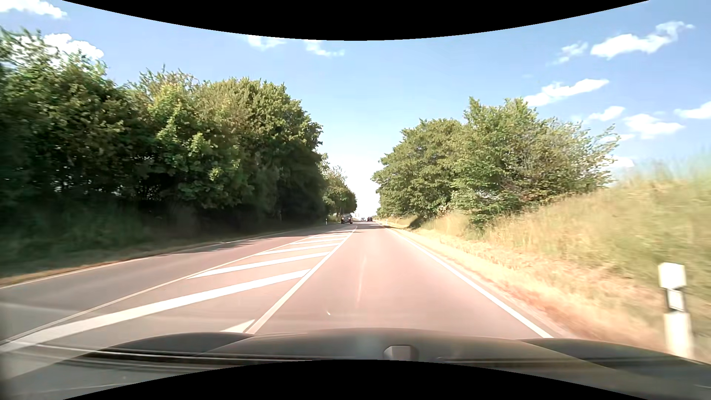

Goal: Follow the waypoints while adhering to traffic rules and regulations

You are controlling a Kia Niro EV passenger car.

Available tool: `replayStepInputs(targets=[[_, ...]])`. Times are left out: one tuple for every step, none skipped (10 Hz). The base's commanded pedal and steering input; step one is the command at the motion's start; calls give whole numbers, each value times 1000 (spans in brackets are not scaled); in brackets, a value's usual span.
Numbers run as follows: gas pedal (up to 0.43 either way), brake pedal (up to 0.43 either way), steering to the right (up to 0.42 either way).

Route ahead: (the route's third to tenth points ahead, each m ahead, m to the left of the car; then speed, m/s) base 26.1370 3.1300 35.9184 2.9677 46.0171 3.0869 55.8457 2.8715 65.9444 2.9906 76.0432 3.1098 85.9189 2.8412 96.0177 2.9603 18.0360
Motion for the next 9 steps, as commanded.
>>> replayStepInputs(targets=[[138,6,-1],[138,6,-1],[138,6,-1],[138,6,-1],[138,6,-1],[138,6,-1],[138,6,-1],[138,6,0],[138,6,-1]])
